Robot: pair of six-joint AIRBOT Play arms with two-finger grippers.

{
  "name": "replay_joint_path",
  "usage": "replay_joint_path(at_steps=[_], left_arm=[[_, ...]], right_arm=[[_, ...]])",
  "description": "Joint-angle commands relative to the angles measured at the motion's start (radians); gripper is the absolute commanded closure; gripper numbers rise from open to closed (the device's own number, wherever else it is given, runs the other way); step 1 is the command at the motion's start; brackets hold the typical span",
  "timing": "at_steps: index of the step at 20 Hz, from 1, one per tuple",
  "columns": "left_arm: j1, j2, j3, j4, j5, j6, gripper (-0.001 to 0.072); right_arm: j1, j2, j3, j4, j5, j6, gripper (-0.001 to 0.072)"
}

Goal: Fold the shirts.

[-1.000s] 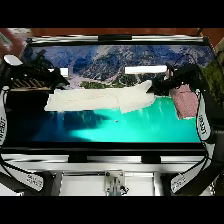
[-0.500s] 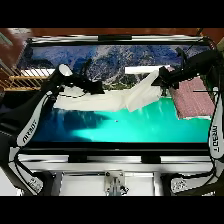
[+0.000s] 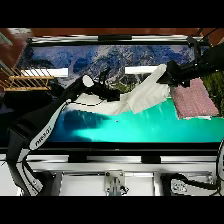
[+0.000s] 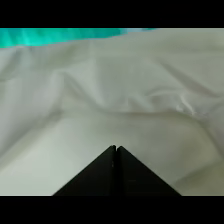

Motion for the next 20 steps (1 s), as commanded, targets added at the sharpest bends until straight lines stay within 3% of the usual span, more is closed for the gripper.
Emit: replay_joint_path(at_steps=[1,4,10,15,20], left_arm=[[-0.079,-0.039,0.001,-0.071,0.087,-0.072,0.0675],[-0.161,-0.070,0.001,-0.225,0.142,-0.042,0.0674],[-0.107,-0.030,0.001,-0.194,0.138,-0.051,0.0677],[0.041,0.116,0.000,0.110,0.027,-0.150,0.0677],[0.206,0.301,0.000,0.381,-0.127,-0.201,0.0677]], right_arm=[[0.000,0.071,0.000,-0.001,-0.024,0.026,0.0652],[0.000,0.107,0.000,-0.006,-0.025,0.040,0.0653],[0.000,0.112,0.000,-0.032,-0.051,0.048,0.0653],[0.013,0.112,0.000,-0.044,-0.023,0.047,0.0653],[0.160,0.089,0.000,-0.061,0.142,0.048,0.0653]])
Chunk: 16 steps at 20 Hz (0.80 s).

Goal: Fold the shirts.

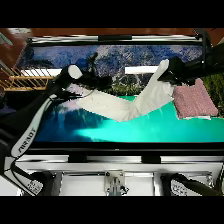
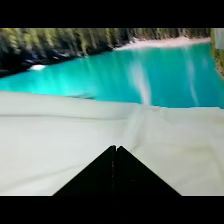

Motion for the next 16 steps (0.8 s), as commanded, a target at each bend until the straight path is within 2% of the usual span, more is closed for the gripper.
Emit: replay_joint_path(at_steps=[1,4,9,15,16], left_arm=[[0.124,0.138,0.000,0.210,-0.116,-0.030,0.0677],[0.250,0.262,0.000,0.280,-0.130,-0.031,0.0676],[0.434,0.429,0.000,0.280,-0.164,-0.036,0.0675],[0.479,0.542,0.000,0.279,-0.184,-0.006,0.0675],[0.475,0.546,0.000,0.278,-0.194,-0.001,0.0675]], right_arm=[[0.117,-0.037,0.000,-0.006,0.123,0.000,0.0653],[0.261,-0.137,0.000,-0.003,0.209,0.000,0.0653],[0.456,-0.368,0.000,0.054,0.475,-0.010,0.0653],[0.541,-0.596,0.000,0.232,0.684,-0.008,0.0650],[0.547,-0.612,0.000,0.256,0.735,-0.005,0.0624]])
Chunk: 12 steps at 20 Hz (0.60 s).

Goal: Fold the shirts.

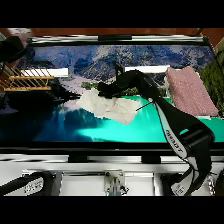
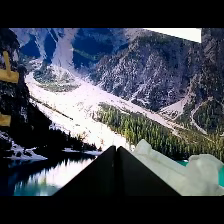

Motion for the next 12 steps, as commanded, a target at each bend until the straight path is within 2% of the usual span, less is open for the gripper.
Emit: replay_joint_path(at_steps=[1,3,4,5,6,8,12], left_arm=[[0.006,0.039,0.000,0.005,-0.030,0.028,0.0675],[-0.005,0.035,-0.003,0.005,-0.044,0.041,0.0675],[-0.013,0.035,-0.014,0.005,-0.039,0.044,0.0675],[-0.024,0.035,-0.027,0.005,-0.039,0.053,0.0675],[-0.033,0.035,-0.047,0.005,-0.039,0.061,0.0675],[-0.038,0.035,-0.080,0.005,-0.039,0.074,0.0675],[-0.035,0.036,-0.094,0.009,-0.037,0.075,0.0675]], right_arm=[[0.038,-0.087,0.001,0.116,0.195,0.012,0.0601],[0.041,-0.089,0.001,0.165,0.263,0.019,0.0285],[0.041,-0.088,0.002,0.195,0.277,0.018,0.0243],[0.039,-0.086,0.002,0.212,0.274,0.018,0.0241],[0.035,-0.078,0.002,0.212,0.248,0.015,0.0126],[0.010,-0.044,0.001,0.130,0.149,-0.008,0.0117],[-0.124,0.059,0.001,-0.239,-0.178,0.032,0.0117]])
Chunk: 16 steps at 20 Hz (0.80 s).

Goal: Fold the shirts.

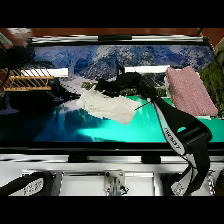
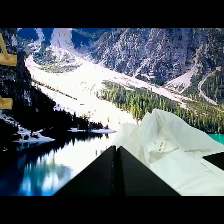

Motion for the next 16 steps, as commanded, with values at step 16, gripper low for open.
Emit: replay_joint_path(at_steps=[16], left_arm=[[-0.004,0.002,-0.014,0.000,-0.008,0.005,0.0675]], right_arm=[[-0.343,0.174,-0.567,-0.017,-0.080,-0.100,0.0085]])
